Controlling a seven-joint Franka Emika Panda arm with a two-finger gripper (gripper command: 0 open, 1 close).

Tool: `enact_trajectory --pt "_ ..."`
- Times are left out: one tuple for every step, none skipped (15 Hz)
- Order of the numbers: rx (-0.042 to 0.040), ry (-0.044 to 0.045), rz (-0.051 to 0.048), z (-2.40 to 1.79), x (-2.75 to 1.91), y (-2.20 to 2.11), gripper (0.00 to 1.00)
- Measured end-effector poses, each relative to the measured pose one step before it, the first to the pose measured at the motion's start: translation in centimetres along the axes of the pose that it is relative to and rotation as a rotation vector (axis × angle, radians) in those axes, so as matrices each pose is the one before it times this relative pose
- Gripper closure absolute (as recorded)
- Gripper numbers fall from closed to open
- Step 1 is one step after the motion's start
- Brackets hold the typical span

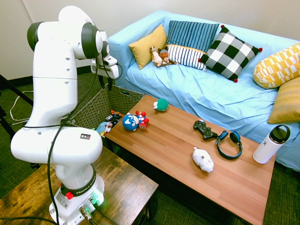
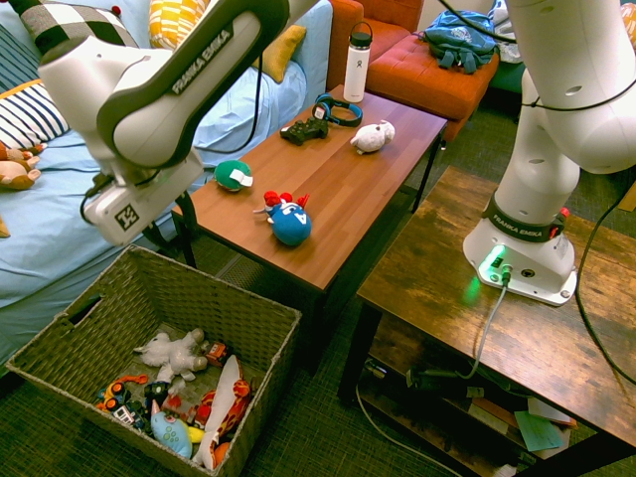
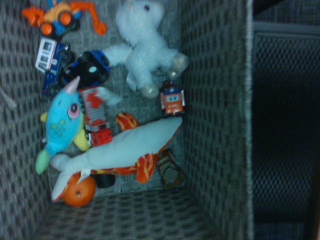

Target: Put the toy car in the basket

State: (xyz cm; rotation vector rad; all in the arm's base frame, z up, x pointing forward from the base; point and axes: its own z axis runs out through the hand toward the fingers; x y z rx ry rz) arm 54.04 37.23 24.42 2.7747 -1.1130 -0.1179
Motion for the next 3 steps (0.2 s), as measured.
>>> enact_trajectory --pt "0.03345 0.00327 0.02423 -1.929 2.428 1.681 0.00" --pt "0.04100 -0.00264 0.02587 -1.947 2.792 1.807 0.00" --pt "0.04061 -0.01181 0.02692 -1.975 3.063 2.119 0.00"
